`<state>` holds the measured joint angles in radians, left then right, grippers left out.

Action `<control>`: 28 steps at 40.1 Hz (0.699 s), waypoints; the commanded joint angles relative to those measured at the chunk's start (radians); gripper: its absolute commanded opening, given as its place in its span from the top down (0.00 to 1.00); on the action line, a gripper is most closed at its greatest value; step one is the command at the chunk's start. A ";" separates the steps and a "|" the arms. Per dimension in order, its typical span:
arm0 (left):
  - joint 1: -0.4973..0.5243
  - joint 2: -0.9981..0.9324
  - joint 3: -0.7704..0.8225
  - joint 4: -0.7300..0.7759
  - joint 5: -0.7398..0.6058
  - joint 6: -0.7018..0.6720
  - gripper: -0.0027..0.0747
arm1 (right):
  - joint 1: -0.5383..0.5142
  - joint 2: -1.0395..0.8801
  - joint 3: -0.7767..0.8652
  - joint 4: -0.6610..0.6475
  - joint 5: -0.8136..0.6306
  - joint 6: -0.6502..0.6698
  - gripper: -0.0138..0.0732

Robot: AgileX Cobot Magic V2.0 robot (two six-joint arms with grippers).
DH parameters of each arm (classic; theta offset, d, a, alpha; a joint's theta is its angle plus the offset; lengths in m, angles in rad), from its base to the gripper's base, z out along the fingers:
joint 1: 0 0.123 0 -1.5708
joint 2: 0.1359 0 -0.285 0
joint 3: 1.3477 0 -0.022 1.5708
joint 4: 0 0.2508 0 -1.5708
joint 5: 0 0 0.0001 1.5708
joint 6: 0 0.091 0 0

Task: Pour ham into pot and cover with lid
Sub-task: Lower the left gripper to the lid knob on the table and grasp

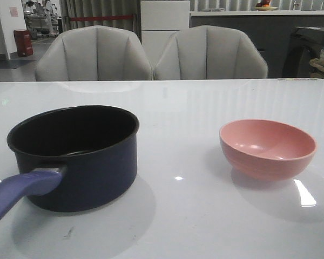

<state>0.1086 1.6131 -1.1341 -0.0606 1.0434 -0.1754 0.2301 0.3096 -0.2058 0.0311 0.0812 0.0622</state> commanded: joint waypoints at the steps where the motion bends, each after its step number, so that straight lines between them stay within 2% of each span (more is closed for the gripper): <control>1: 0.001 -0.001 -0.050 -0.021 0.010 -0.013 0.06 | 0.000 0.006 -0.027 -0.004 -0.076 -0.012 0.66; 28: 0.003 0.178 -0.153 -0.060 0.022 -0.013 0.06 | 0.000 0.006 -0.027 -0.004 -0.076 -0.012 0.66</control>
<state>0.1086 1.8246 -1.2472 -0.1007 1.0597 -0.1754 0.2301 0.3096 -0.2058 0.0311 0.0812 0.0622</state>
